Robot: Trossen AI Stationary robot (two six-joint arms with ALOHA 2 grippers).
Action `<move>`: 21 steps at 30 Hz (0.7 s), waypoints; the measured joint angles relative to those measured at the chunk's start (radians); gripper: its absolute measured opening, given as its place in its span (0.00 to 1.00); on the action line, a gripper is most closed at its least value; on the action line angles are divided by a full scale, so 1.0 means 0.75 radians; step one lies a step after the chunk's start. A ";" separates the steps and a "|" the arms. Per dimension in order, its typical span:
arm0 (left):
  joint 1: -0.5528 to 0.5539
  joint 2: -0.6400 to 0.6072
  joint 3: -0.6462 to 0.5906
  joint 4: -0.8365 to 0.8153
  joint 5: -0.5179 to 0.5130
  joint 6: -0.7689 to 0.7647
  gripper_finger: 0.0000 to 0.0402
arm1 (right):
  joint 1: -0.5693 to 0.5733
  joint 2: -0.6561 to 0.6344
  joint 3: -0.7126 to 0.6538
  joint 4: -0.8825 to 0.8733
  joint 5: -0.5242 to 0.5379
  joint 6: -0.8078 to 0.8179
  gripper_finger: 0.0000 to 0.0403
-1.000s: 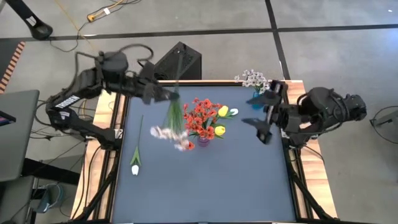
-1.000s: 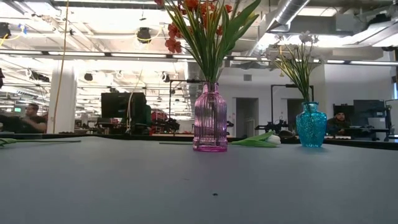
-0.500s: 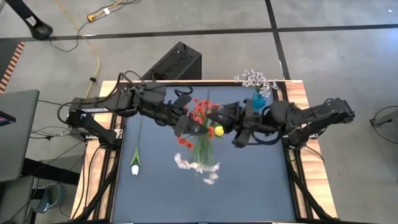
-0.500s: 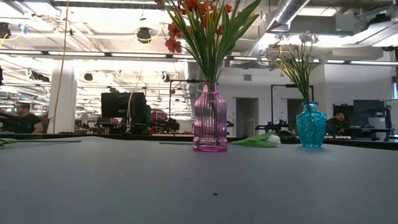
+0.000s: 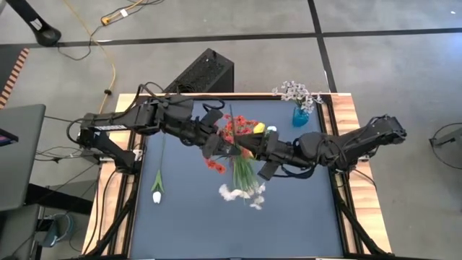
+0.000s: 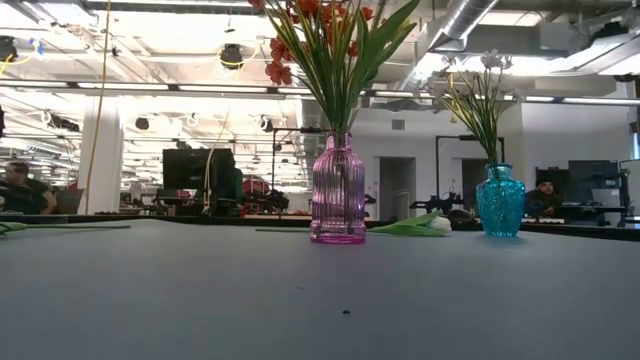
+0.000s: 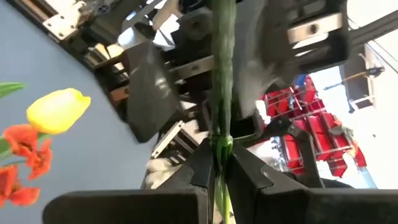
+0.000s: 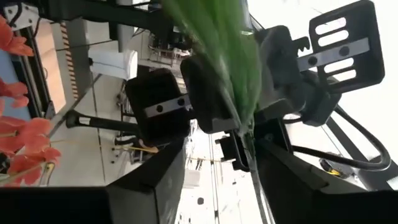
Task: Sort flowers into vase by color
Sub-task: Put the white flower into the blue vase
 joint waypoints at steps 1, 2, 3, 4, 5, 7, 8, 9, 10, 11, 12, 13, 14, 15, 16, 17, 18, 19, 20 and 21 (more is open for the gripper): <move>-0.001 -0.003 0.000 -0.010 0.005 0.001 0.04 | 0.006 0.002 -0.001 0.006 0.001 0.000 0.54; -0.001 -0.005 0.000 -0.024 0.005 0.002 0.04 | 0.012 0.003 -0.002 0.008 0.000 0.000 0.52; -0.001 -0.005 0.000 -0.029 0.009 0.003 0.04 | 0.017 0.003 -0.002 0.008 -0.001 0.000 0.51; -0.001 -0.005 0.000 -0.038 0.011 0.004 0.04 | 0.022 0.003 -0.002 0.008 -0.003 0.000 0.50; -0.001 -0.005 0.000 -0.056 0.011 0.004 0.04 | 0.027 0.003 -0.002 0.008 -0.009 0.000 0.49; -0.001 -0.005 0.000 -0.063 0.014 0.005 0.04 | 0.034 0.004 -0.002 0.002 -0.015 0.000 0.48; 0.000 -0.005 0.001 -0.072 0.014 0.006 0.04 | 0.034 0.005 -0.002 -0.005 -0.016 0.000 0.48; 0.000 -0.005 0.001 -0.085 0.014 0.009 0.04 | 0.034 0.006 -0.002 -0.012 -0.018 0.000 0.47; 0.000 -0.005 0.001 -0.095 0.014 0.013 0.04 | 0.033 0.006 -0.002 -0.020 -0.021 0.000 0.47; 0.000 -0.005 0.001 -0.109 0.014 0.014 0.04 | 0.032 0.006 -0.003 -0.024 -0.021 0.000 0.47; 0.000 -0.005 0.001 -0.129 0.014 0.014 0.04 | 0.032 0.006 -0.003 -0.028 -0.021 0.000 0.47; 0.000 -0.005 0.001 -0.142 0.015 0.012 0.04 | 0.032 0.006 -0.003 -0.031 -0.020 0.000 0.47; 0.000 -0.005 0.001 -0.155 0.014 0.008 0.04 | 0.031 0.006 -0.003 -0.032 -0.021 0.000 0.47; -0.001 -0.005 0.001 -0.173 0.015 0.003 0.04 | 0.031 0.006 -0.003 -0.036 -0.027 0.000 0.47; -0.001 -0.005 0.001 -0.188 0.015 0.000 0.04 | 0.032 0.006 -0.003 -0.040 -0.039 0.000 0.47; -0.001 -0.005 0.001 -0.194 0.015 -0.001 0.04 | 0.032 0.006 -0.003 -0.040 -0.050 0.000 0.47; -0.001 -0.004 0.001 -0.195 0.015 -0.002 0.04 | 0.032 0.006 -0.003 -0.041 -0.066 0.000 0.47; -0.001 -0.004 0.001 -0.196 0.022 -0.002 0.04 | 0.032 0.006 -0.003 -0.040 -0.077 0.000 0.47; -0.001 -0.004 0.001 -0.196 0.022 -0.002 0.04 | 0.032 0.006 -0.003 -0.040 -0.092 0.000 0.47; -0.002 -0.004 0.001 -0.196 0.023 -0.002 0.04 | 0.031 0.006 -0.003 -0.043 -0.110 0.000 0.47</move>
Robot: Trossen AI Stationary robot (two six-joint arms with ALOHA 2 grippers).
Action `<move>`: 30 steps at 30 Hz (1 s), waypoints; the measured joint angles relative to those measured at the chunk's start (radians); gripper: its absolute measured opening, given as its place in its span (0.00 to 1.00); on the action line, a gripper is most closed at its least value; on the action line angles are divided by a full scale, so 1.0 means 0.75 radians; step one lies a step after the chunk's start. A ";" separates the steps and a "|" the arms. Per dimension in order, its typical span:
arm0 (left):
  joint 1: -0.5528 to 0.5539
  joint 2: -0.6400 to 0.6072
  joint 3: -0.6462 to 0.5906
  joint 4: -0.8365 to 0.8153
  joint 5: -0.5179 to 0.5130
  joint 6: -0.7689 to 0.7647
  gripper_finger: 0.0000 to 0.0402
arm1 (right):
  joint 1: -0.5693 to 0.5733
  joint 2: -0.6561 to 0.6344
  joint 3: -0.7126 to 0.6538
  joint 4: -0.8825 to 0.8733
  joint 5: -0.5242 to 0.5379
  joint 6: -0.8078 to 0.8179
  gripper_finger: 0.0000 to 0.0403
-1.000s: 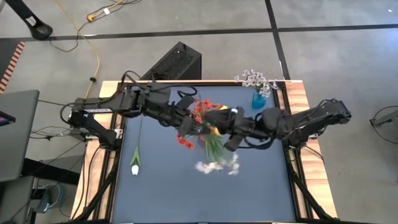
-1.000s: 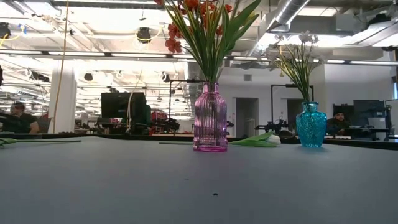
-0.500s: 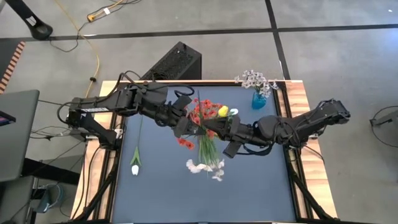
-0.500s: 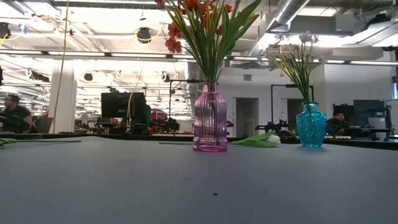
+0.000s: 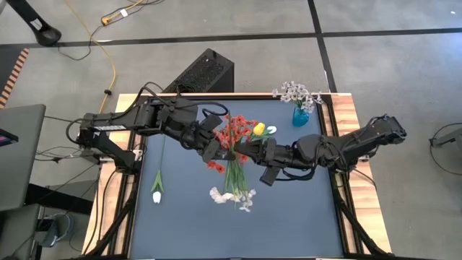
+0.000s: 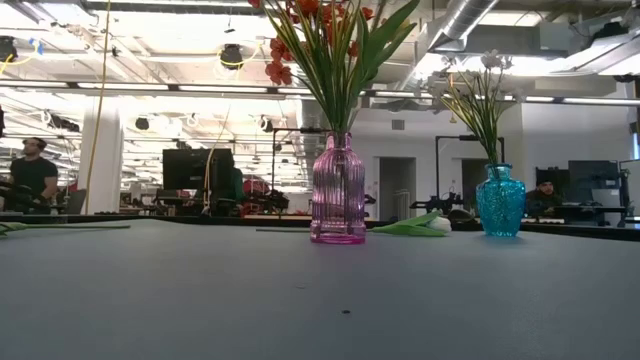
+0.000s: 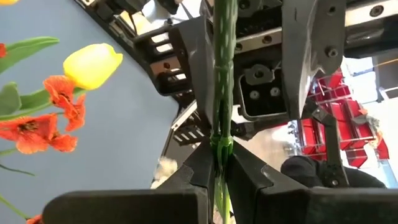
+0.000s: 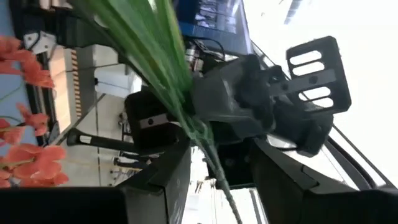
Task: Sort flowers into vase by color
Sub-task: Put the white flower into the blue vase
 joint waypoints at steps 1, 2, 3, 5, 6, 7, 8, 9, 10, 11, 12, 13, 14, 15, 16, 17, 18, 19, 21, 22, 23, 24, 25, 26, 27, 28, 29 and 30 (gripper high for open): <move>0.000 0.000 0.000 -0.001 0.000 0.000 0.04 | -0.003 0.000 0.000 -0.012 -0.009 0.000 0.47; 0.000 0.000 0.000 -0.002 -0.001 0.000 0.04 | -0.010 0.000 0.000 -0.027 -0.018 0.000 0.47; 0.001 0.001 0.000 -0.002 -0.001 -0.001 0.04 | -0.017 0.000 0.000 -0.043 -0.032 0.000 0.47; 0.002 0.001 0.000 -0.005 0.000 -0.002 0.04 | -0.035 0.000 0.000 -0.078 -0.054 0.000 0.47; 0.002 0.001 0.000 -0.005 0.001 -0.002 0.04 | -0.046 0.002 -0.001 -0.083 -0.073 0.000 0.47; 0.002 0.001 0.000 -0.010 0.001 -0.002 0.04 | -0.056 0.015 -0.001 -0.078 -0.089 -0.001 0.47; 0.002 0.001 0.000 -0.015 0.002 -0.002 0.04 | -0.068 0.023 -0.001 -0.068 -0.099 -0.001 0.47; 0.001 0.001 0.000 -0.020 0.002 -0.003 0.04 | -0.073 0.035 -0.001 -0.059 -0.103 -0.003 0.47; 0.001 0.001 0.000 -0.030 0.003 -0.006 0.04 | -0.074 0.051 -0.001 -0.041 -0.106 -0.006 0.47; 0.001 0.001 0.000 -0.035 0.009 -0.006 0.04 | -0.073 0.069 -0.001 -0.009 -0.105 -0.012 0.47; 0.002 0.001 0.000 -0.037 0.020 -0.008 0.04 | -0.073 0.082 -0.001 0.016 -0.099 -0.026 0.47; 0.001 0.001 0.000 -0.051 0.024 -0.011 0.04 | -0.073 0.095 -0.001 0.035 -0.099 -0.045 0.47; 0.000 0.001 0.000 -0.062 0.023 -0.012 0.04 | -0.073 0.111 -0.001 0.063 -0.100 -0.072 0.47; -0.001 0.001 0.000 -0.075 0.024 -0.012 0.04 | -0.073 0.129 -0.001 0.087 -0.100 -0.096 0.47; -0.001 0.001 0.000 -0.094 0.027 -0.016 0.04 | -0.072 0.142 -0.001 0.098 -0.098 -0.111 0.47; -0.001 0.001 0.000 -0.110 0.034 -0.024 0.04 | -0.071 0.157 -0.001 0.113 -0.094 -0.121 0.47; -0.001 0.001 0.000 -0.114 0.041 -0.027 0.04 | -0.071 0.170 -0.001 0.136 -0.086 -0.131 0.47; -0.001 0.001 0.000 -0.119 0.042 -0.030 0.04 | -0.070 0.179 -0.001 0.155 -0.075 -0.137 0.47; -0.001 0.001 0.000 -0.145 0.041 -0.033 0.04 | -0.069 0.196 -0.001 0.182 -0.059 -0.139 0.46; -0.001 0.001 0.000 -0.158 0.041 -0.033 0.04 | -0.067 0.201 -0.001 0.187 -0.051 -0.138 0.45; 0.000 0.001 0.000 -0.163 0.038 -0.033 0.04 | -0.062 0.208 -0.001 0.192 -0.039 -0.139 0.43; -0.001 0.001 0.000 -0.163 0.038 -0.029 0.04 | -0.061 0.214 -0.001 0.204 -0.029 -0.138 0.40; -0.001 0.001 0.000 -0.163 0.037 -0.018 0.04 | -0.058 0.215 -0.001 0.210 -0.024 -0.138 0.37; -0.001 0.001 0.000 -0.162 0.032 -0.013 0.04 | -0.051 0.215 -0.001 0.212 -0.011 -0.138 0.33; 0.000 0.001 0.000 -0.163 0.021 -0.010 0.04 | -0.044 0.215 0.000 0.211 0.010 -0.138 0.29; 0.001 0.002 0.000 -0.162 0.012 -0.005 0.05 | -0.040 0.215 0.000 0.204 0.032 -0.139 0.24; 0.000 0.003 -0.001 -0.164 0.001 0.001 0.05 | -0.037 0.215 0.000 0.195 0.049 -0.141 0.20; 0.000 0.003 -0.001 -0.166 -0.004 0.004 0.06 | -0.033 0.215 0.000 0.193 0.068 -0.141 0.15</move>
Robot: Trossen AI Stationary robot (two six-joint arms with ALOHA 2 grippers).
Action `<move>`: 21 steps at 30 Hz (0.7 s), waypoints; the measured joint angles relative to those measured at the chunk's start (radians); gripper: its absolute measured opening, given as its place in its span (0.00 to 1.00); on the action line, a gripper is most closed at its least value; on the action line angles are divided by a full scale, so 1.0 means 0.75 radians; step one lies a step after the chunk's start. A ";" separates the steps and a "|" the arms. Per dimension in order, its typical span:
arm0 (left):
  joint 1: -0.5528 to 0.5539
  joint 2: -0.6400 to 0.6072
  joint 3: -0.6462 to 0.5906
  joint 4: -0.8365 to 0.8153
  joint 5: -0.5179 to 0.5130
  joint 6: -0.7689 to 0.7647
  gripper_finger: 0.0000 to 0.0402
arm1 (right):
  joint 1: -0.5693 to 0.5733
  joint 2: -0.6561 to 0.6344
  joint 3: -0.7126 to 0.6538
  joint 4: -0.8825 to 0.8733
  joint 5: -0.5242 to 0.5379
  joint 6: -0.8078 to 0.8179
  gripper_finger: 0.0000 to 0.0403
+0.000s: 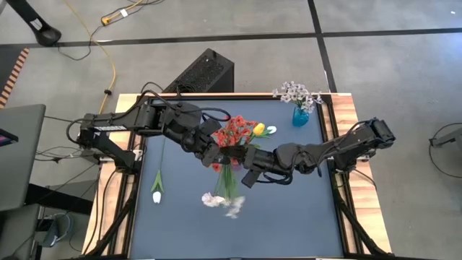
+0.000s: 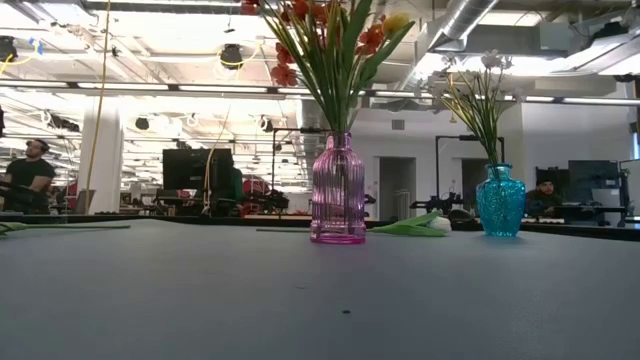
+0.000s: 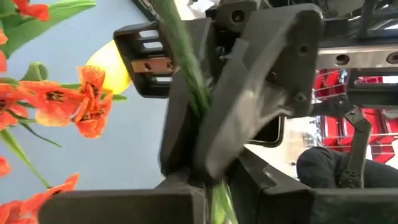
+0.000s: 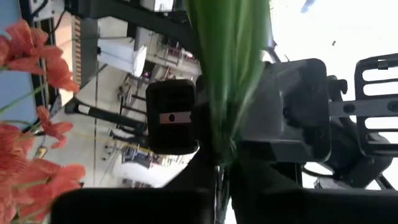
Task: Sort flowers into vase by color
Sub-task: Put the white flower into the blue vase
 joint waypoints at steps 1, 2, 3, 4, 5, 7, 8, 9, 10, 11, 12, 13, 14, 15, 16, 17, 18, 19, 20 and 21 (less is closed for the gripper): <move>0.002 0.000 0.000 0.005 -0.001 0.006 0.08 | 0.004 0.000 0.000 0.003 0.022 0.000 0.10; 0.006 0.000 0.000 0.015 -0.002 0.017 0.09 | 0.007 -0.002 0.001 0.003 0.044 0.000 0.08; 0.008 0.000 0.000 0.025 -0.005 0.029 0.11 | 0.008 -0.007 0.001 0.000 0.064 0.001 0.08; 0.008 0.000 0.000 0.032 -0.009 0.038 0.13 | 0.012 -0.011 0.001 -0.008 0.078 0.006 0.08; 0.009 0.000 0.000 0.038 -0.011 0.048 0.15 | 0.015 -0.016 0.001 -0.012 0.086 0.029 0.08; 0.009 0.000 0.000 0.067 -0.009 0.072 0.19 | 0.016 -0.048 0.001 -0.052 0.084 0.142 0.08; 0.012 0.000 0.000 0.086 -0.004 0.078 0.21 | 0.016 -0.071 0.001 -0.092 0.073 0.216 0.08; 0.016 0.000 0.000 0.092 -0.004 0.080 0.23 | 0.016 -0.101 0.001 -0.145 0.067 0.299 0.09; 0.023 -0.003 0.000 0.098 -0.004 0.080 0.25 | 0.017 -0.134 0.001 -0.212 0.066 0.379 0.09; 0.030 -0.008 0.000 0.112 -0.006 0.082 0.26 | 0.017 -0.173 0.009 -0.302 0.064 0.469 0.09; 0.038 -0.013 0.000 0.133 -0.008 0.091 0.28 | 0.017 -0.208 0.015 -0.380 0.062 0.556 0.09; 0.047 -0.018 0.000 0.154 -0.008 0.108 0.29 | 0.011 -0.247 0.020 -0.449 0.062 0.634 0.09; 0.058 -0.025 0.000 0.172 -0.008 0.124 0.30 | 0.006 -0.286 0.022 -0.517 0.061 0.707 0.09; 0.069 -0.032 0.000 0.188 -0.006 0.139 0.30 | 0.002 -0.325 0.022 -0.587 0.062 0.780 0.09; 0.081 -0.039 0.000 0.207 -0.005 0.154 0.31 | -0.001 -0.361 0.022 -0.655 0.062 0.851 0.09; 0.091 -0.047 0.000 0.218 -0.006 0.172 0.31 | -0.004 -0.396 0.022 -0.721 0.061 0.922 0.09; 0.103 -0.054 0.000 0.221 -0.015 0.191 0.31 | -0.004 -0.430 0.022 -0.787 0.053 1.007 0.09; 0.115 -0.064 0.000 0.224 -0.027 0.211 0.31 | -0.004 -0.466 0.022 -0.849 0.030 1.097 0.09; 0.123 -0.074 0.000 0.221 -0.038 0.234 0.31 | -0.005 -0.504 0.022 -0.909 0.005 1.201 0.09; 0.131 -0.081 0.000 0.214 -0.047 0.257 0.31 | -0.008 -0.547 0.022 -0.962 -0.019 1.312 0.09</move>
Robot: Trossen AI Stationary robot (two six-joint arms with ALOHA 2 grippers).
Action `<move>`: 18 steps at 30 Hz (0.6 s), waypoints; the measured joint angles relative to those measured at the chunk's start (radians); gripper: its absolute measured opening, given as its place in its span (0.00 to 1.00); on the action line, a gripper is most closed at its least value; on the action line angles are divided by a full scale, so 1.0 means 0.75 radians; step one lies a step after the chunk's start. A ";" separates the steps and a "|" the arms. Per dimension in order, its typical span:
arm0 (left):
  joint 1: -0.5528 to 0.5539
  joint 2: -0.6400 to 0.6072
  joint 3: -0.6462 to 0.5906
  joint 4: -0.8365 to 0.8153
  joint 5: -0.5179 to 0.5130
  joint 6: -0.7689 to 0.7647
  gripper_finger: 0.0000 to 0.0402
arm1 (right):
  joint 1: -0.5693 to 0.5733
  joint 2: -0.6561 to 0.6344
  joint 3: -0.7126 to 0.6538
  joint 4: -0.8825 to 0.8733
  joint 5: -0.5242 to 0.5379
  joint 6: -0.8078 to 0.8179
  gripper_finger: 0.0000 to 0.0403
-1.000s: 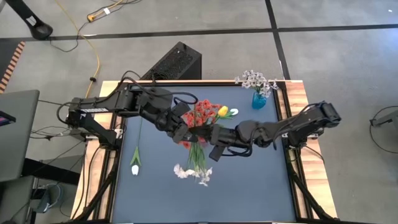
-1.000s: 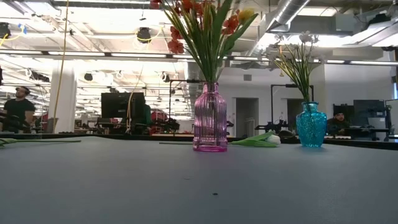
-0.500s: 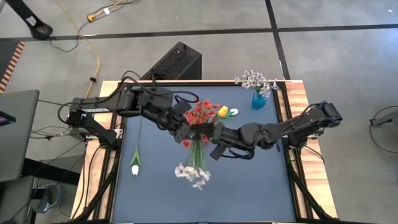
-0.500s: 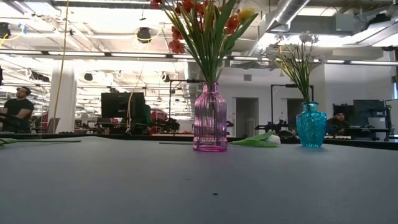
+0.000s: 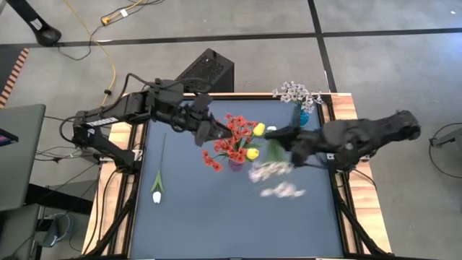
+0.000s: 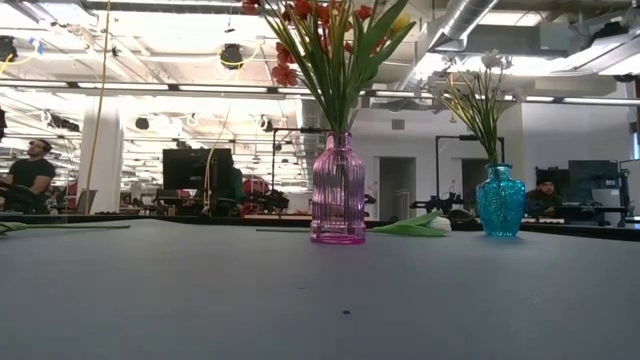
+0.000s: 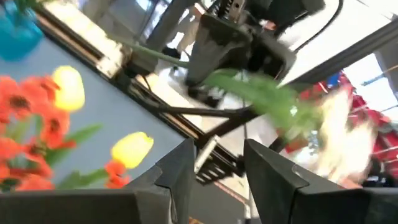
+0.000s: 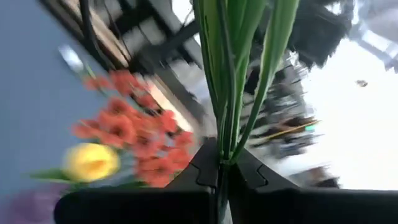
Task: Sort flowers into vase by color
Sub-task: Put the white flower into the blue vase
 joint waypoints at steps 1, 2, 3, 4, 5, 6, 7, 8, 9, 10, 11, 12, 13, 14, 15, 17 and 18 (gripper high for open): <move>0.008 -0.009 0.001 0.001 -0.004 0.025 0.31 | -0.007 -0.043 0.000 -0.055 -0.025 0.112 0.09; 0.012 -0.021 0.001 -0.006 -0.009 0.048 0.31 | -0.014 -0.090 0.000 -0.120 -0.046 0.219 0.09; 0.013 -0.028 0.001 -0.018 -0.019 0.068 0.31 | -0.023 -0.140 0.000 -0.189 -0.062 0.322 0.09; 0.013 -0.036 0.001 -0.019 -0.038 0.092 0.31 | -0.030 -0.186 -0.005 -0.244 -0.064 0.416 0.09; 0.013 -0.044 0.001 -0.021 -0.066 0.117 0.31 | -0.035 -0.235 -0.017 -0.291 -0.064 0.493 0.09; 0.012 -0.050 0.001 -0.026 -0.089 0.142 0.31 | -0.039 -0.285 -0.038 -0.330 -0.060 0.558 0.09; 0.010 -0.053 0.001 -0.026 -0.109 0.169 0.31 | -0.041 -0.333 -0.060 -0.355 -0.054 0.615 0.09; 0.004 -0.053 0.001 -0.022 -0.126 0.191 0.31 | -0.041 -0.384 -0.080 -0.359 -0.051 0.671 0.09; 0.001 -0.053 0.001 -0.021 -0.143 0.209 0.31 | -0.041 -0.441 -0.102 -0.352 -0.051 0.726 0.09; -0.004 -0.053 0.001 -0.023 -0.161 0.225 0.31 | -0.043 -0.496 -0.128 -0.348 -0.048 0.786 0.09; -0.009 -0.052 0.001 -0.025 -0.175 0.240 0.31 | -0.048 -0.552 -0.152 -0.346 -0.030 0.857 0.09; -0.016 -0.051 0.001 -0.025 -0.188 0.255 0.31 | -0.057 -0.609 -0.174 -0.343 -0.008 0.923 0.09; -0.023 -0.047 0.001 -0.024 -0.200 0.268 0.31 | -0.067 -0.670 -0.199 -0.337 0.022 0.981 0.09; -0.028 -0.041 0.002 -0.023 -0.211 0.277 0.31 | -0.079 -0.730 -0.225 -0.332 0.060 1.028 0.09; -0.034 -0.038 0.002 -0.023 -0.225 0.289 0.31 | -0.089 -0.788 -0.252 -0.324 0.105 1.063 0.09; -0.048 -0.029 0.002 -0.029 -0.245 0.309 0.31 | -0.111 -0.894 -0.297 -0.301 0.231 1.113 0.09; -0.054 -0.022 0.002 -0.022 -0.258 0.318 0.31 | -0.122 -0.944 -0.324 -0.276 0.296 1.121 0.09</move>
